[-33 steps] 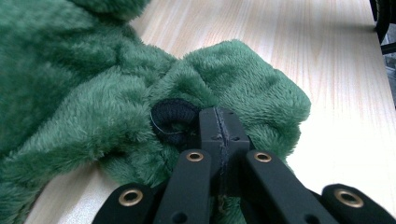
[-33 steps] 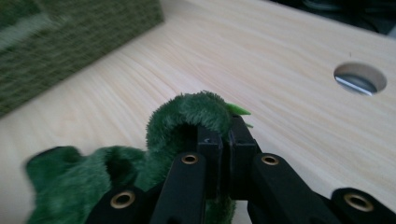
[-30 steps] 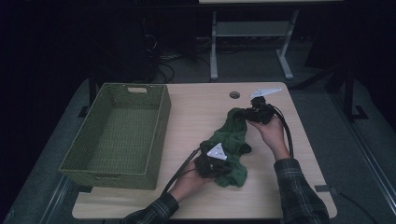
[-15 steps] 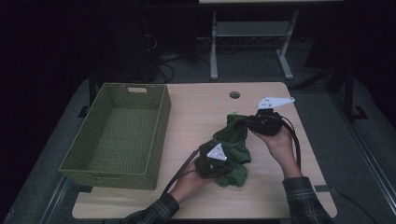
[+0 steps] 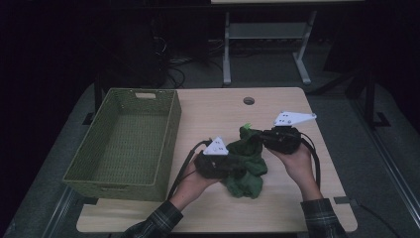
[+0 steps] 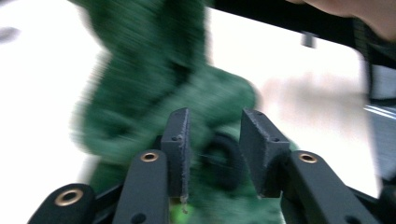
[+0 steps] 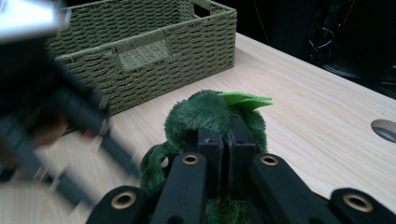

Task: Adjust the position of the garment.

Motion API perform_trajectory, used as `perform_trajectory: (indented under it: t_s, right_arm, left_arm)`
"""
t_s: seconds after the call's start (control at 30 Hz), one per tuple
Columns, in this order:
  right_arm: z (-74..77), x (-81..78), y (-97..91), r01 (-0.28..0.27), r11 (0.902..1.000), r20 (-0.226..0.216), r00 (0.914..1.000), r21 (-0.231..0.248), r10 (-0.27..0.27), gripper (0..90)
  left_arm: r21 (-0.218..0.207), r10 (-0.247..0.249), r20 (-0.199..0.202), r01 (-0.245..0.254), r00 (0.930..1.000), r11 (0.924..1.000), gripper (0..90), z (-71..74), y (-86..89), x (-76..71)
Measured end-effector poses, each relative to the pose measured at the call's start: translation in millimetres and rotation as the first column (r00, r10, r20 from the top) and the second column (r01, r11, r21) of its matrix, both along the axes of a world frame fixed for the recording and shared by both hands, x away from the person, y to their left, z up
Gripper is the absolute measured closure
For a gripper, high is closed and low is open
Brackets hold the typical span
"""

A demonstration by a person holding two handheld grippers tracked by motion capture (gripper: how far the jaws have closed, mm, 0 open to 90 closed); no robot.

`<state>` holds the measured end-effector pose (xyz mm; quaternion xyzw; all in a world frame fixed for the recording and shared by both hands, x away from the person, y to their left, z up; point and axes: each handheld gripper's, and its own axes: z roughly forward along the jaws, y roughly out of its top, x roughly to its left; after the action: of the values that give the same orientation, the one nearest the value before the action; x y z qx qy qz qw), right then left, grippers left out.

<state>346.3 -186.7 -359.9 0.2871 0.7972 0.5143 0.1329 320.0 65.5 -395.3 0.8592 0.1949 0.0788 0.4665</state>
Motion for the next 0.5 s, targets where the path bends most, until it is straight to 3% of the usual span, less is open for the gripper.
perform_trajectory:
  t_s: [0.1, 0.17, 0.27, 0.37, 0.4, 0.5]
  right_arm:
    - [2.0, -4.0, 1.6, -0.002, 1.0000, 0.008, 1.0000, -0.009, 0.002, 87.2]
    - [2.6, -5.3, 1.4, -0.003, 1.0000, 0.008, 1.0000, -0.004, 0.003, 87.2]
    - [3.6, -6.3, 0.9, -0.007, 1.0000, 0.010, 0.9999, -0.001, 0.007, 87.2]
    - [3.3, -6.6, 0.0, -0.011, 0.9999, 0.009, 0.9999, 0.007, 0.011, 87.2]
    - [3.3, -7.0, -0.4, -0.011, 0.9999, 0.009, 0.9999, 0.009, 0.011, 87.2]
    - [2.6, -9.7, -2.0, -0.012, 0.9999, 0.010, 0.9999, 0.012, 0.012, 87.1]
  left_arm:
    - [-0.010, 0.073, 0.031, -0.073, 0.9968, 0.9973, 59.2, 11.0, 7.9, 15.6]
    - [-0.005, 0.105, 0.028, -0.104, 0.9941, 0.9945, 55.2, 13.2, 9.5, 26.9]
    - [0.008, 0.093, 0.001, -0.093, 0.9957, 0.9957, 46.3, 8.2, 4.7, 40.3]
    - [0.061, 0.072, -0.009, -0.071, 0.9974, 0.9956, 45.7, -2.1, -4.9, 46.9]
    - [0.073, 0.058, -0.016, -0.056, 0.9982, 0.9957, 48.4, -5.0, -7.1, 47.6]
    - [0.072, 0.033, 0.004, -0.033, 0.9995, 0.9969, 74.1, -7.0, -9.2, 41.0]
